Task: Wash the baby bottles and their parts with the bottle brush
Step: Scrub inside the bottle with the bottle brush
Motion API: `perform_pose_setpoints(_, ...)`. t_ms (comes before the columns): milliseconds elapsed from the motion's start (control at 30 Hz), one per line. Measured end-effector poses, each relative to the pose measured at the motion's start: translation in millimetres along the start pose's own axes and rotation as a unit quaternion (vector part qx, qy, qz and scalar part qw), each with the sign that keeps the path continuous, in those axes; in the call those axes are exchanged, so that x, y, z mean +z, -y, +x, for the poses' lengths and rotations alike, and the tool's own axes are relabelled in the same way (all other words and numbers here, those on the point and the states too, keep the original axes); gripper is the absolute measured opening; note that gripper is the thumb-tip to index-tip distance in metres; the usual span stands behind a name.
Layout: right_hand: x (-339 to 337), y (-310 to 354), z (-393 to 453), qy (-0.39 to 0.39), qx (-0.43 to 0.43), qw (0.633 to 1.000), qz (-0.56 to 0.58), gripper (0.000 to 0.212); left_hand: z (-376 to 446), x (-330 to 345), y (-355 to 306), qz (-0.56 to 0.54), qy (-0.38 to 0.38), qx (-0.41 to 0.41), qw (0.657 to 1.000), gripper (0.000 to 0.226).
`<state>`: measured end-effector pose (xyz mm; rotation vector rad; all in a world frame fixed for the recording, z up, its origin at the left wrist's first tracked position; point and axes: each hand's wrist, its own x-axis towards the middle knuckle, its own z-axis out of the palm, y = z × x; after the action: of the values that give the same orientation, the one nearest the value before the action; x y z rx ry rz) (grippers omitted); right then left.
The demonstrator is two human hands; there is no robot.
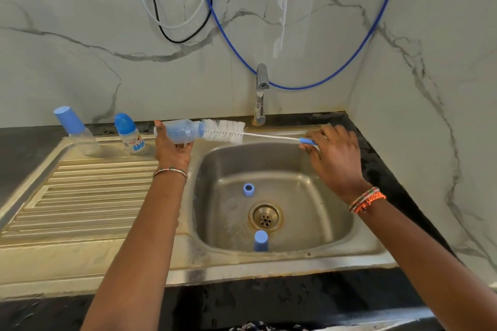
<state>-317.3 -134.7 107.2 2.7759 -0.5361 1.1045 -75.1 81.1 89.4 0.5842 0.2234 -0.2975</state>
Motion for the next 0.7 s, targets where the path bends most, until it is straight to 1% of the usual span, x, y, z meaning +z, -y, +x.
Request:
perform_pose_setpoints(33, 1, 2, 1, -0.002, -0.016, 1.0, 0.011, 0.017, 3, -2, -1, -0.005, -0.009, 0.007, 1.0, 0.062)
perform_pose_setpoints(100, 2, 5, 2, -0.004, -0.023, 0.999, 0.025, 0.014, 7, -2, -2, 0.0, -0.009, 0.01, 1.0, 0.063)
perform_pose_setpoints(167, 3, 9, 5, -0.023, -0.003, 0.999, 0.04, 0.011, 7, -3, -1, 0.011, -0.006, 0.0, 1.0, 0.064)
perform_pose_setpoints(233, 2, 14, 11, -0.045, 0.011, 0.996, 0.076, 0.007, 4, -3, 3, 0.024, -0.021, -0.013, 0.999, 0.066)
perform_pose_setpoints(300, 0, 16, 16, -0.06, 0.01, 0.991, 0.116, 0.01, 0, -5, 7, 0.028, -0.046, -0.018, 0.998, 0.065)
perform_pose_setpoints(367, -2, 14, 20, -0.046, 0.003, 0.988, 0.149, 0.013, -2, -7, 7, 0.012, -0.041, -0.015, 0.999, 0.063)
perform_pose_setpoints(400, -4, 12, 22, -0.019, 0.012, 0.988, 0.155, 0.012, -3, -8, 6, 0.007, -0.023, -0.013, 1.0, 0.06)
perform_pose_setpoints(433, -6, 11, 23, 0.028, 0.025, 0.988, 0.152, 0.01, -3, -9, 4, 0.009, 0.004, -0.007, 1.0, 0.054)
perform_pose_setpoints(467, -9, 11, 24, 0.097, 0.048, 0.983, 0.149, 0.013, -4, -10, 1, 0.015, 0.036, 0.002, 0.999, 0.044)
perform_pose_setpoints(500, -12, 9, 26, 0.191, 0.086, 0.964, 0.163, 0.019, -5, -10, -2, 0.023, 0.07, 0.012, 0.997, 0.035)
perform_pose_setpoints(533, -16, 7, 27, 0.309, 0.142, 0.915, 0.217, 0.025, -7, -9, -6, 0.033, 0.104, 0.021, 0.994, 0.03)
perform_pose_setpoints(567, -20, 8, 27, 0.428, 0.211, 0.825, 0.302, 0.028, -8, -8, -10, 0.039, 0.133, 0.029, 0.99, 0.028)
perform_pose_setpoints(600, -23, 8, 27, 0.503, 0.266, 0.736, 0.368, 0.029, -8, -7, -13, 0.033, 0.153, 0.028, 0.987, 0.029)
perform_pose_setpoints(633, -21, 9, 25, 0.52, 0.286, 0.7, 0.397, 0.029, -6, -6, -17, 0.017, 0.165, 0.023, 0.986, 0.029)
perform_pose_setpoints(667, -18, 10, 22, 0.497, 0.277, 0.727, 0.384, 0.026, -4, -5, -20, 0.001, 0.172, 0.017, 0.985, 0.028)
perform_pose_setpoints(700, -12, 9, 17, 0.436, 0.241, 0.804, 0.325, 0.021, -3, -3, -22, -0.01, 0.179, 0.011, 0.984, 0.026)
